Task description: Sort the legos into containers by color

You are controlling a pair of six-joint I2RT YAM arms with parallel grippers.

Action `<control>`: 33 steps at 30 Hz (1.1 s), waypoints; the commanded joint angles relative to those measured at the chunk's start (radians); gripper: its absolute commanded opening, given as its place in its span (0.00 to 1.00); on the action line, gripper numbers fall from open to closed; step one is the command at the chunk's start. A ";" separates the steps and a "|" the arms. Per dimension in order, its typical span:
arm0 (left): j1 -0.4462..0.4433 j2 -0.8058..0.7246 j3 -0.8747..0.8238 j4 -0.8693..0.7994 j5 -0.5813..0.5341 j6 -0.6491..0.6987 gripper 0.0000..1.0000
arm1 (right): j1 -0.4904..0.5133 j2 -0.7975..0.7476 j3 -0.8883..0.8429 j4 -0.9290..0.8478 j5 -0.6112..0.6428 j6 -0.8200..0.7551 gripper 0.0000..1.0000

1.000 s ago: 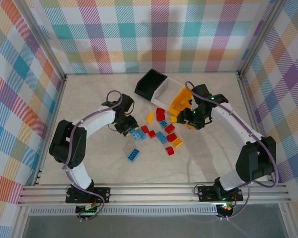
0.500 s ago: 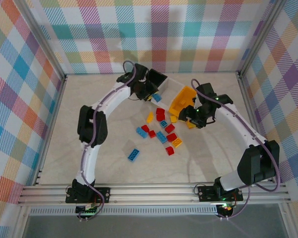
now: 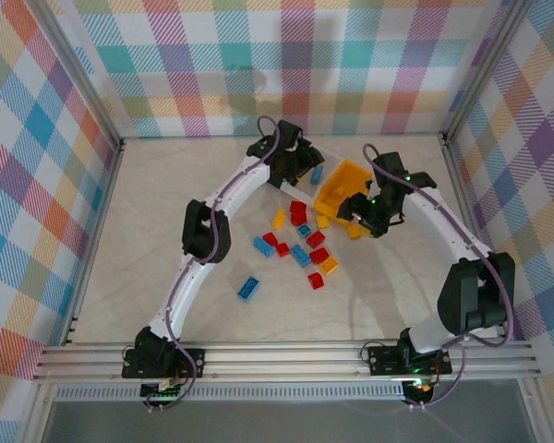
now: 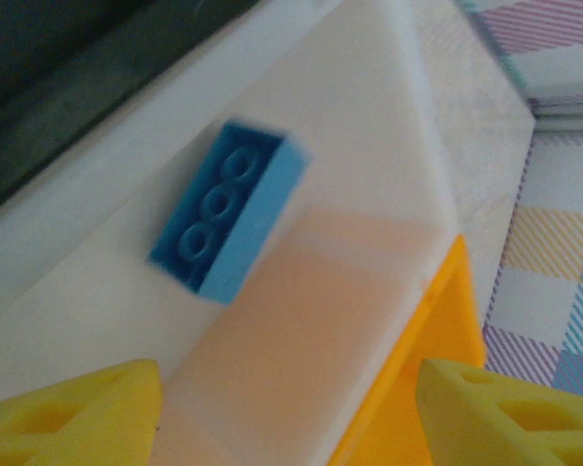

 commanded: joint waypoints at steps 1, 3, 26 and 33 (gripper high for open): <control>-0.009 -0.030 0.041 -0.031 0.044 0.010 0.72 | -0.043 0.060 0.064 -0.044 0.065 0.025 0.67; -0.017 -0.065 0.041 -0.070 0.057 0.045 0.74 | -0.074 0.104 0.081 -0.035 0.081 0.022 0.67; 0.037 -1.119 -1.214 -0.143 -0.052 0.203 0.80 | -0.124 0.652 0.572 -0.062 0.195 -0.157 0.48; 0.056 -1.180 -1.274 -0.179 -0.060 0.205 0.80 | -0.118 0.668 0.556 -0.054 0.199 -0.186 0.37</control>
